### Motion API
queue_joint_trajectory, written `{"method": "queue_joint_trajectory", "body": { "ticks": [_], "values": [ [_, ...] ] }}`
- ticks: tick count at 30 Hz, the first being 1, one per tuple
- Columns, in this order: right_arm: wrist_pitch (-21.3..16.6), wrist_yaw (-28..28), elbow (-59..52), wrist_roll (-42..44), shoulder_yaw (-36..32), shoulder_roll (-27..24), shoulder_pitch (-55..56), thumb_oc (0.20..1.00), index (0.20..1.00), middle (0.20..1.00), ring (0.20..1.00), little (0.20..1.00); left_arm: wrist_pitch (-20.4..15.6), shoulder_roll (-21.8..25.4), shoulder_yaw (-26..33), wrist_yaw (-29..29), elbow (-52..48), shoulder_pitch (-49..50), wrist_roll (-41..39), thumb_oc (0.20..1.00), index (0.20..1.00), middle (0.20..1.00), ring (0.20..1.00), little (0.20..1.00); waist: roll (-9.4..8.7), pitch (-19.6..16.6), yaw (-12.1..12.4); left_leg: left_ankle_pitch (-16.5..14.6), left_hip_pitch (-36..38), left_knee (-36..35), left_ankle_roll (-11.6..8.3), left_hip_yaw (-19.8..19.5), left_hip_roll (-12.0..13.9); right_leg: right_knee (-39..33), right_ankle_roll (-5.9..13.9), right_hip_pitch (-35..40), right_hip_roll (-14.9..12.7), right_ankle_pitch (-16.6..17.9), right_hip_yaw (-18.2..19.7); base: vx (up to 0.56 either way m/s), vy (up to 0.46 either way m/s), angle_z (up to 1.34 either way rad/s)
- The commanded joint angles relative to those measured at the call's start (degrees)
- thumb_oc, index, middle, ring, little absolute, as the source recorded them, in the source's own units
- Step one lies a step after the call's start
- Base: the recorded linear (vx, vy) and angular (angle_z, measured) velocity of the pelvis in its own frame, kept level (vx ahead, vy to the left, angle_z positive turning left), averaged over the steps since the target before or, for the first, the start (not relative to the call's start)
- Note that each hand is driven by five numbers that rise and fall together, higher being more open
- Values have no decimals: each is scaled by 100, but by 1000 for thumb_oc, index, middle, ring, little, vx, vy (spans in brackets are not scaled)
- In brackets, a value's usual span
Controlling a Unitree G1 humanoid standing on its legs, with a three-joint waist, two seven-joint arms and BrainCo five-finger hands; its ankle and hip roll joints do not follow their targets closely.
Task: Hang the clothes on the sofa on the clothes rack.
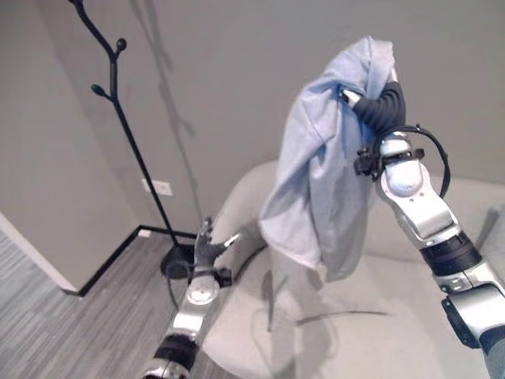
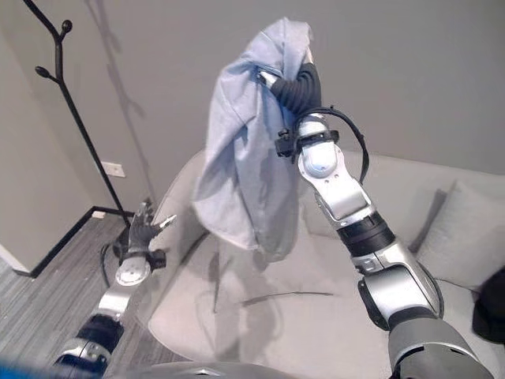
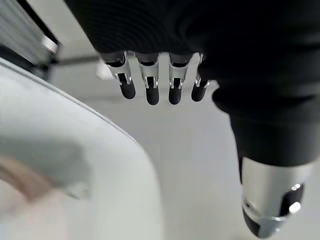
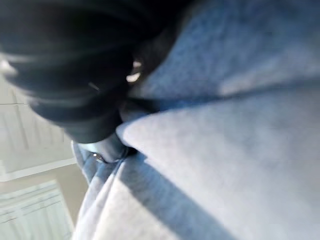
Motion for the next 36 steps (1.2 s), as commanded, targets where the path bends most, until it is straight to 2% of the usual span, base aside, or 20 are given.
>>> {"method": "queue_joint_trajectory", "body": {
  "ticks": [1,12,13,14,20,23,25,26,27,29,31,32,33,34,35,36],
  "values": [
    [-418,129,-104,529,50,150,-558,200,200,200,200,200,-350,90,-265,128,-185,-380,565,1000,1000,1000,1000,1000,-270,-216,67,-889,89,58,347,-290,-286,513,830,-533,-1171,241,211,-23,10,-38],
    [-498,693,-941,1730,833,653,-79,200,200,200,200,200,-318,-508,-851,259,-508,-1294,508,1000,1000,1000,1000,1000,-303,-202,-131,-932,177,58,393,-101,-338,475,899,-567,-1160,398,506,-7,6,-11],
    [-511,726,-988,1818,892,643,-93,200,200,200,200,200,-319,-556,-877,263,-415,-1346,451,758,758,758,758,758,-308,-198,-146,-926,174,58,393,-94,-343,475,899,-578,-1159,404,523,-23,4,-9],
    [-530,748,-1048,1893,940,659,-94,200,200,200,200,200,-322,-625,-894,247,-279,-1370,358,200,200,200,200,200,-315,-200,-163,-922,172,58,393,-80,-347,475,901,-591,-1159,425,550,-15,-1,-5],
    [-522,738,-1070,1861,999,634,-60,200,200,200,200,200,-446,-734,-695,251,-90,-1366,-318,200,200,200,200,200,-323,-196,-224,-915,171,58,399,-34,-348,455,911,-610,-1165,452,605,0,0,-1],
    [-494,689,-1032,1787,843,483,127,200,200,200,200,200,-602,-617,-248,298,-549,-995,-764,200,200,200,200,200,-314,-182,-198,-922,187,58,415,-20,-349,461,910,-613,-1161,451,628,-4,-2,-8],
    [-496,694,-1051,1766,779,442,187,200,200,200,200,200,-618,-566,-117,339,-715,-883,-767,200,200,200,200,200,-310,-183,-187,-921,186,58,418,-21,-351,467,910,-617,-1163,447,624,-9,2,-9],
    [-503,719,-1068,1675,505,278,421,200,200,200,200,200,-676,-355,323,498,-1127,-562,-671,200,200,200,200,200,-334,-194,-129,-881,134,58,429,-31,-392,463,921,-654,-1196,479,640,3,3,-5],
    [-503,719,-1069,1675,505,279,423,200,200,200,200,200,-674,-355,322,499,-1132,-557,-670,200,200,200,200,200,-334,-196,-130,-881,134,58,429,-32,-392,463,921,-653,-1197,479,639,0,0,0],
    [-537,831,-1118,1610,255,9,626,200,200,200,200,200,-642,-13,783,729,-1559,-323,-224,200,200,200,200,200,-340,-187,-71,-875,115,58,432,-44,-395,472,926,-652,-1213,479,600,-3,9,3],
    [-582,1150,-1222,1533,41,-446,912,200,200,200,200,200,-508,548,1427,1052,-2229,-109,739,200,200,200,200,200,-356,-172,15,-863,80,58,426,-73,-397,478,926,-653,-1231,470,530,-12,16,8],
    [-591,1229,-1227,1486,-11,-547,950,200,200,200,200,200,-481,729,1572,1155,-2425,-62,1034,200,200,200,200,200,-350,-156,45,-857,78,58,425,-74,-393,499,926,-677,-1225,494,488,-86,6,16],
    [-690,1392,-1177,1417,-146,-759,1029,200,200,200,200,200,-437,1320,2026,1349,-2798,-15,1818,200,200,200,200,200,-288,18,159,-803,58,58,432,-51,-358,770,926,-833,-1174,601,323,-79,-1,13],
    [-690,1392,-1177,1417,-146,-759,1029,200,200,200,200,200,-437,1320,2027,1349,-2798,-15,1818,200,200,200,200,200,-288,19,160,-803,58,58,432,-50,-358,773,926,-834,-1174,600,325,-128,11,5],
    [-738,1409,-1133,1383,-195,-792,1031,200,200,200,200,200,-486,1549,2157,1450,-2890,-76,2041,200,200,200,200,200,-220,119,207,-763,45,59,436,-27,-306,986,870,-873,-1126,482,166,-121,67,0],
    [-804,1442,-1113,1307,-244,-902,1024,200,200,200,200,200,-497,1841,2362,1554,-3117,-113,2339,200,200,200,200,200,-56,231,274,-699,-3,81,459,9,-202,1409,702,-813,-947,52,-39,-155,78,6]
  ]
}}
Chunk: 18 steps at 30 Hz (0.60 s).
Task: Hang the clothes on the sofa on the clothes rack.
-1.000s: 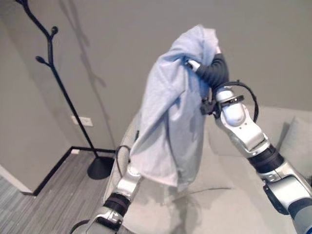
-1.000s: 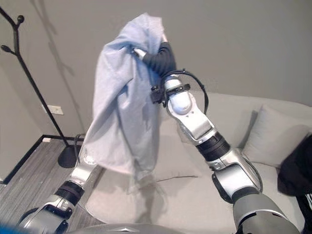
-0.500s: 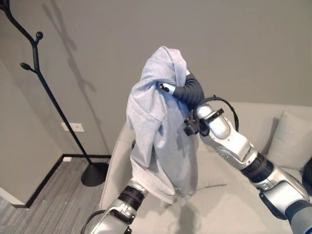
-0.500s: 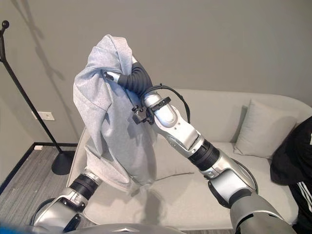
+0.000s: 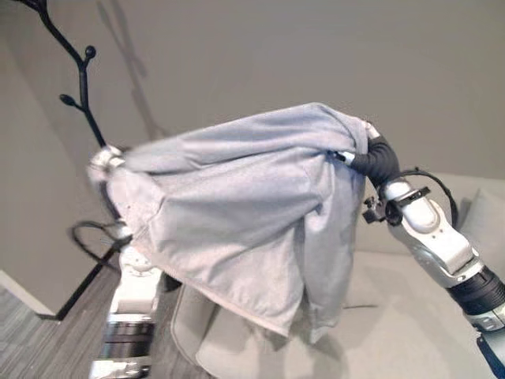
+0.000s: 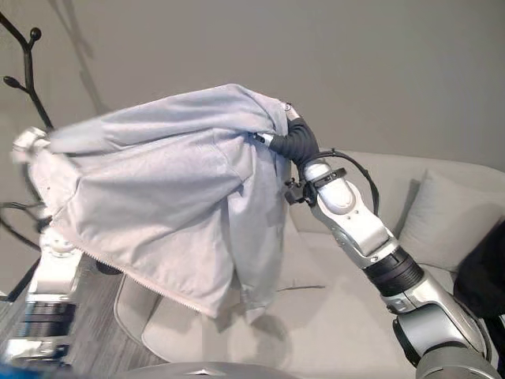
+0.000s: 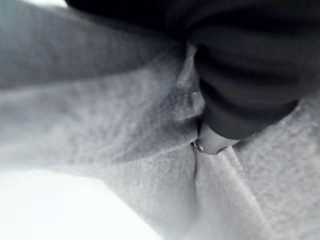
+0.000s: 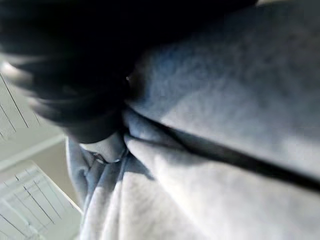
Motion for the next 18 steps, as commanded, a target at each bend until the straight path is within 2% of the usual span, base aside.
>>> {"method": "queue_joint_trajectory", "body": {
  "ticks": [1,2,3,5,7,8,10,12,13,14,15,18],
  "values": [
    [-694,58,-66,-290,-410,199,-549,200,200,200,200,200,-190,532,130,426,-118,-310,1002,200,200,200,200,200,-49,189,252,-576,-94,102,325,-293,-46,1476,356,-602,-743,-224,-286,-153,81,9],
    [-707,116,-76,-324,-361,131,-610,200,200,200,200,200,-217,649,233,473,-237,-305,1110,200,200,200,200,200,15,221,308,-518,-170,138,334,-248,-10,1796,284,-571,-667,-442,-428,-82,15,8],
    [-712,119,-66,-322,-349,130,-628,200,200,200,200,200,-214,641,248,474,-247,-299,1116,200,200,200,200,200,12,231,298,-535,-164,144,324,-251,-10,1887,273,-604,-676,-508,-423,-88,11,-8],
    [-735,227,-129,-380,-278,-24,-687,200,200,200,200,200,-191,813,387,527,-528,-297,1414,200,200,200,200,200,64,232,389,-452,-321,209,327,-212,44,2428,135,-534,-487,-1015,-542,-80,-18,-12],
    [-744,280,-196,-470,-248,-158,-738,200,200,200,200,200,-201,910,453,536,-627,-229,1574,200,200,200,200,200,66,182,472,-396,-469,252,314,-189,70,2625,70,-410,-329,-1344,-564,-88,-80,-2],
    [-770,316,-286,-643,-221,-302,-796,200,200,200,200,200,-224,1072,490,534,-739,-180,1764,200,200,200,200,200,8,142,592,-343,-671,349,318,-211,46,2892,41,-201,-148,-1648,-523,-107,-117,3],
    [-795,282,-420,-905,-349,-398,-725,200,200,200,200,200,-224,1078,562,529,-797,-10,1847,200,200,200,200,200,-40,82,698,-223,-857,422,321,-236,13,2916,-1,-63,29,-1615,-453,-85,-95,-1],
    [-813,248,-449,-1067,-427,-418,-671,200,200,200,200,200,-220,1067,600,503,-769,111,1887,200,200,200,200,200,-69,38,755,-213,-917,421,321,-280,-10,2913,2,10,109,-1608,-387,-51,-113,-5],
    [-813,175,-441,-1310,-454,-301,-593,200,200,200,200,200,-178,1032,610,530,-787,267,1944,200,200,200,200,200,-145,21,913,-126,-1075,460,309,-324,-67,2652,-62,172,166,-1633,-385,-84,-143,4],
    [-810,167,-442,-1324,-453,-290,-588,200,200,200,200,200,-172,1035,611,530,-797,277,1946,200,200,200,200,200,-152,15,912,-123,-1076,462,306,-323,-67,2630,-67,183,166,-1629,-387,-126,-220,12],
    [-773,-58,-465,-1852,-555,-150,-610,200,200,200,200,200,-175,862,826,587,-685,602,1914,200,200,200,200,200,-237,4,1012,-3,-1211,426,250,-393,-109,2142,-198,351,332,-1978,-322,-85,-177,18],
    [-766,-158,-576,-2427,-625,128,-491,200,200,200,200,200,-211,576,1015,560,-659,1021,1821,200,200,200,200,200,-262,-61,1100,141,-1377,401,166,-379,-67,1489,-297,538,427,-2047,-330,-118,-150,4]
  ]
}}
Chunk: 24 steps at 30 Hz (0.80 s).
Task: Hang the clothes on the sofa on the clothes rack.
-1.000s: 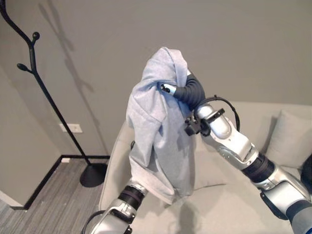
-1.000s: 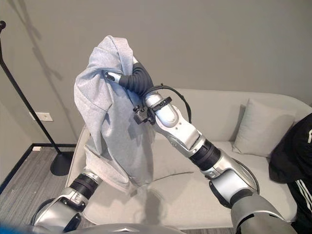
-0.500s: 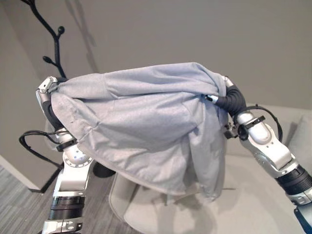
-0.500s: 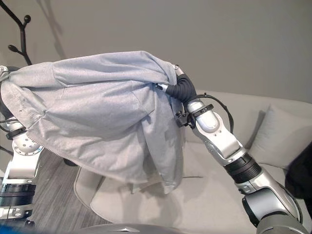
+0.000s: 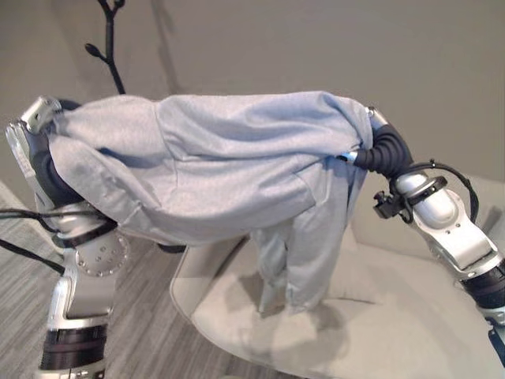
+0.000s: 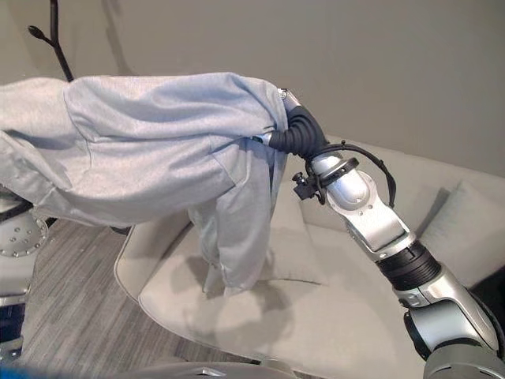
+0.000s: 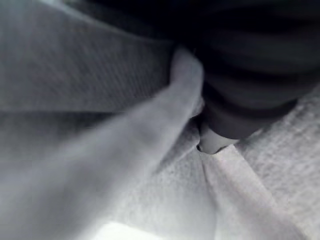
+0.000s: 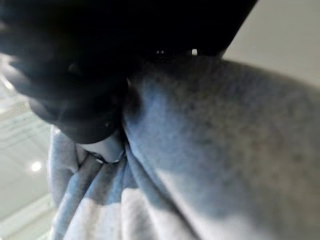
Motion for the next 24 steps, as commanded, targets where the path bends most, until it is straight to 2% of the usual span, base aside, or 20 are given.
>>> {"method": "queue_joint_trajectory", "body": {
  "ticks": [1,2,3,4,6,9,11,13,14,15,16,17,19,20,21,22,24],
  "values": [
    [-303,-434,-262,-684,-337,488,-158,200,200,200,200,200,-172,46,131,179,55,174,-46,200,200,200,200,200,-53,-413,213,484,-630,-366,388,-302,-637,-2033,193,1634,190,17,40,-189,-188,19],
    [-278,-450,-260,-715,-329,610,-59,200,200,200,200,200,-206,-54,109,158,4,261,-144,200,200,200,200,200,-54,-446,231,499,-691,-390,353,-326,-617,-2291,151,1717,209,56,38,-274,-227,18],
    [-304,-500,-288,-822,-279,912,85,200,200,200,200,200,-278,-253,25,124,-27,408,-255,200,200,200,200,200,8,-381,342,704,-891,-369,291,-408,-564,-2575,70,1796,289,152,-33,-164,-164,10],
    [-303,-502,-292,-828,-276,915,98,200,200,200,200,200,-277,-255,25,120,-34,423,-255,200,200,200,200,200,-7,-401,327,662,-865,-389,283,-428,-573,-2614,67,1835,286,132,-40,-201,-153,1],
    [-301,-527,-305,-942,-250,1102,290,200,200,200,200,200,-323,-505,-86,66,-116,526,-409,200,200,200,200,200,62,-330,410,860,-1045,-365,225,-522,-555,-2835,21,1907,365,240,-164,-172,-101,19],
    [-271,-708,-66,-1052,-108,1332,524,200,200,200,200,200,-367,-862,-650,-66,-66,475,-586,200,200,200,200,200,185,-64,452,1087,-1411,-198,-36,-703,-590,-3168,-18,2028,414,340,-442,-286,-92,49],
    [-236,-760,-10,-1129,-82,1321,581,200,200,200,200,200,-394,-966,-801,-143,-95,438,-691,200,200,200,200,200,216,-23,406,1046,-1492,-80,-52,-689,-586,-3234,-22,2007,389,407,-556,-171,9,96],
    [-197,-814,-58,-1183,-59,1298,958,200,200,200,200,200,-441,-1111,-1329,-458,-101,448,-856,200,200,200,200,200,198,23,228,759,-1278,103,-83,-622,-309,-3282,-46,1895,178,579,-774,-163,61,68],
    [-194,-811,-73,-1183,-75,1287,982,200,200,200,200,200,-443,-1112,-1348,-457,-96,444,-857,200,200,200,200,200,210,19,221,775,-1294,114,-82,-647,-312,-3283,-44,1893,183,593,-799,-79,65,37],
    [-177,-810,-99,-1202,-86,1259,1055,200,200,200,200,200,-440,-1119,-1462,-523,-82,418,-908,200,200,200,200,200,217,15,159,745,-1215,116,-96,-652,-201,-3264,-58,1870,146,598,-868,-48,61,47],
    [-150,-823,-131,-1270,-99,1216,1159,200,200,200,200,200,-448,-1146,-1598,-607,-81,395,-1000,200,200,200,200,200,241,6,44,721,-1080,101,-133,-640,18,-3228,-71,1820,87,606,-951,-20,130,48],
    [-152,-853,-195,-1328,-160,1183,1348,200,200,200,200,200,-449,-1178,-1777,-730,-84,378,-1103,200,200,200,200,200,298,-39,-119,718,-857,42,-212,-578,372,-3195,-71,1794,20,575,-1040,-9,178,70],
    [-132,-898,-246,-1367,-231,1148,1508,200,200,200,200,200,-463,-1238,-1967,-859,-67,375,-1295,200,200,200,200,200,403,-104,-300,851,-697,-80,-299,-484,702,-3176,-42,1767,-63,595,-1144,20,208,78],
    [-126,-933,-263,-1365,-244,1138,1583,200,200,200,200,200,-468,-1251,-2058,-918,-25,356,-1389,200,200,200,200,200,488,-123,-385,984,-599,-195,-376,-391,914,-3142,-14,1762,-102,577,-1219,65,439,58],
    [-84,-1017,-260,-1436,-259,1127,1709,200,200,200,200,200,-455,-1236,-2233,-1005,90,325,-1508,200,200,200,200,200,700,-136,-566,1467,-525,-431,-557,-75,1406,-3046,110,1750,-280,563,-1386,52,375,33],
    [-82,-1020,-264,-1441,-260,1123,1716,200,200,200,200,200,-459,-1239,-2238,-1004,99,321,-1511,200,200,200,200,200,710,-140,-568,1495,-509,-474,-565,-76,1416,-3035,110,1745,-271,558,-1392,56,400,29],
    [-30,-1092,-238,-1492,-291,1120,1813,200,200,200,200,200,-466,-1254,-2333,-1010,181,287,-1603,200,200,200,200,200,812,-123,-637,1795,-555,-602,-670,50,1680,-2974,216,1734,-431,570,-1454,38,316,82]
  ]
}}
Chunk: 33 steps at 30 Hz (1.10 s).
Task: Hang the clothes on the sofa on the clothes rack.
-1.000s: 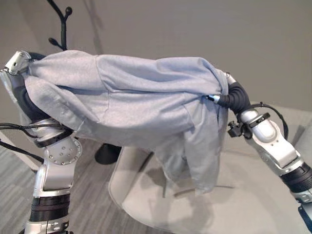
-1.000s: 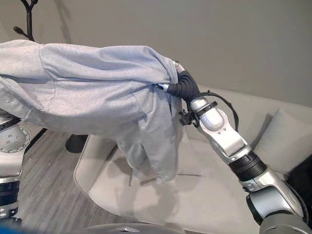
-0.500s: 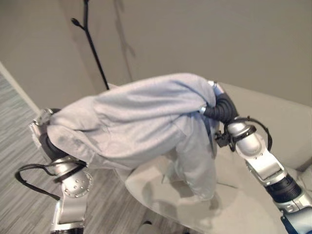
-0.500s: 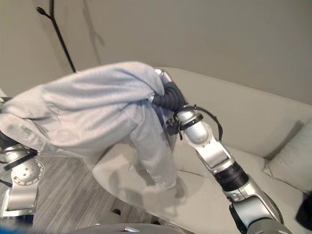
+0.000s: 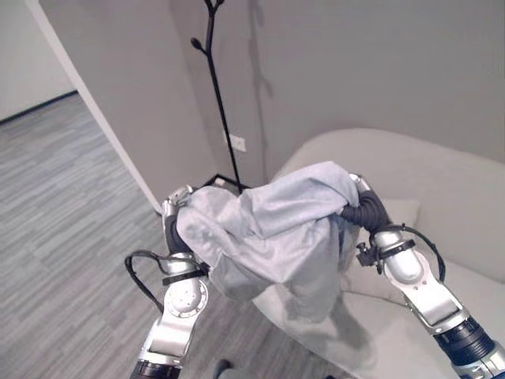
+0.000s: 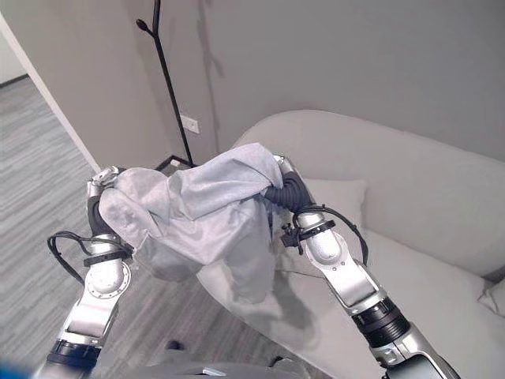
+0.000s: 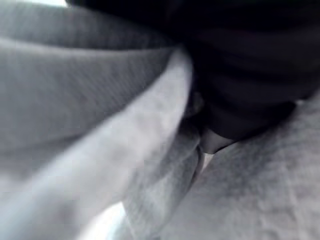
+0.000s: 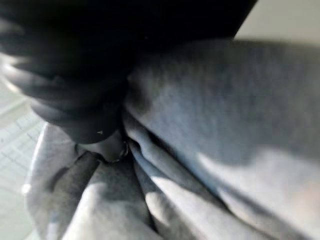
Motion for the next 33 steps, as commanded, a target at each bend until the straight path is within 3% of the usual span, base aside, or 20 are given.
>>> {"method": "queue_joint_trajectory", "body": {
  "ticks": [1,4,6,7,8,9,10,11,14,15,16,17,18,19,22,23,24,26,27,33],
  "values": [
    [-208,-244,-332,-145,-35,153,-385,200,200,200,200,200,-289,305,301,11,-427,49,-414,200,200,200,200,200,-276,-185,182,1529,-289,-578,-467,-326,104,-853,140,462,48,-268,499,63,391,39],
    [-192,-347,-288,-86,-101,168,-265,200,200,200,200,200,-348,294,130,16,-330,-7,-521,200,200,200,200,200,-213,-141,151,1597,-445,-583,-573,-474,281,-782,346,484,-236,-190,564,109,502,21],
    [-175,-331,-250,-109,-175,173,-66,200,200,200,200,200,-339,273,-151,-67,-185,-67,-538,200,200,200,200,200,-232,-214,109,860,-523,-235,-578,-453,138,-808,552,646,-589,-40,563,168,539,32],
    [-174,-330,-253,-109,-179,173,-62,200,200,200,200,200,-341,274,-155,-66,-182,-68,-538,200,200,200,200,200,-239,-216,109,843,-539,-207,-573,-459,128,-811,557,648,-598,-38,560,120,347,12],
    [-130,-295,-277,-133,-243,171,61,200,200,200,200,200,-341,273,-259,-136,-174,-88,-545,200,200,200,200,200,-286,-236,84,493,-626,123,-527,-423,11,-809,624,712,-768,63,563,154,486,20],
    [-95,-281,-314,-197,-321,247,255,200,200,200,200,200,-357,321,-372,-142,-163,-134,-592,200,200,200,200,200,-426,-219,74,-24,-723,588,-398,-448,-299,-730,701,722,-1099,415,663,155,508,28],
    [-91,-277,-324,-201,-338,260,271,200,200,200,200,200,-360,335,-387,-139,-156,-141,-594,200,200,200,200,200,-482,-230,91,-98,-783,709,-360,-437,-368,-734,739,709,-1173,434,676,153,572,16],
    [-26,-253,-231,-249,-367,384,376,200,200,200,200,200,-332,501,-420,-160,-162,-169,-532,200,200,200,200,200,-674,-195,130,-428,-867,978,-191,-366,-636,-518,778,592,-1472,959,732,77,439,12],
    [-15,-260,-143,-351,-379,504,357,200,200,200,200,200,-270,795,-306,-46,-207,-197,-291,200,200,200,200,200,-867,-121,148,-623,-886,1069,150,-198,-956,-96,790,219,-1857,1839,850,38,441,-5],
    [44,-295,-106,-385,-339,558,258,200,200,200,200,200,-245,868,-236,19,-235,-216,-255,200,200,200,200,200,-868,-76,167,-660,-814,1062,251,-88,-1023,85,800,97,-2068,2195,653,23,276,-9],
    [44,-296,-104,-385,-337,561,255,200,200,200,200,200,-244,870,-234,19,-236,-216,-255,200,200,200,200,200,-879,-74,167,-658,-810,1060,256,-81,-1034,86,805,94,-2080,2197,660,45,473,-11],
    [34,-318,-92,-432,-303,618,190,200,200,200,200,200,-239,938,-109,62,-280,-178,-173,200,200,200,200,200,-791,-27,184,-708,-623,968,396,91,-1102,382,671,27,-2070,1902,320,73,489,-9],
    [24,-289,-88,-455,-316,625,217,200,200,200,200,200,-205,955,-79,51,-289,-144,-80,200,200,200,200,200,-814,-31,148,-689,-501,839,448,114,-1206,471,578,-24,-1870,1654,355,74,480,-19],
    [24,-288,-89,-456,-314,627,220,200,200,200,200,200,-202,955,-78,52,-294,-138,-77,200,200,200,200,200,-813,-25,158,-679,-472,811,440,125,-1197,499,570,-31,-1867,1628,370,82,289,-12],
    [-60,-192,-120,-358,-424,569,347,200,200,200,200,200,-170,972,0,-121,-341,-5,54,200,200,200,200,200,-860,-56,79,-584,-250,456,609,148,-1471,636,230,-337,-852,508,579,89,316,6],
    [-97,-151,-105,-279,-440,534,394,200,200,200,200,200,-117,944,6,-230,-365,94,40,200,200,200,200,200,-913,-42,55,-530,-86,273,612,153,-1598,595,87,-543,-274,123,722,70,204,-8],
    [-97,-151,-105,-279,-440,534,394,200,200,200,200,200,-116,944,7,-230,-366,94,40,200,200,200,200,200,-913,-41,59,-530,-82,270,612,157,-1597,597,86,-544,-273,122,726,42,189,-4],
    [-149,-130,-94,-217,-463,485,434,200,200,200,200,200,-68,836,-87,-380,-224,59,-16,200,200,200,200,200,-1102,113,-37,-500,93,144,645,63,-1866,456,71,-888,369,100,1013,49,157,29],
    [-174,-148,-99,-211,-500,461,475,200,200,200,200,200,-64,785,-140,-437,-166,15,-26,200,200,200,200,200,-1158,152,-57,-492,129,100,651,24,-1943,350,43,-911,518,104,1076,68,119,30],
    [-241,-168,-115,-72,-713,435,768,200,200,200,200,200,-71,663,-478,-781,-139,-67,-125,200,200,200,200,200,-1329,140,-181,-527,132,106,722,-285,-2213,-18,-25,-835,837,198,1335,67,-1,46]
  ]
}}
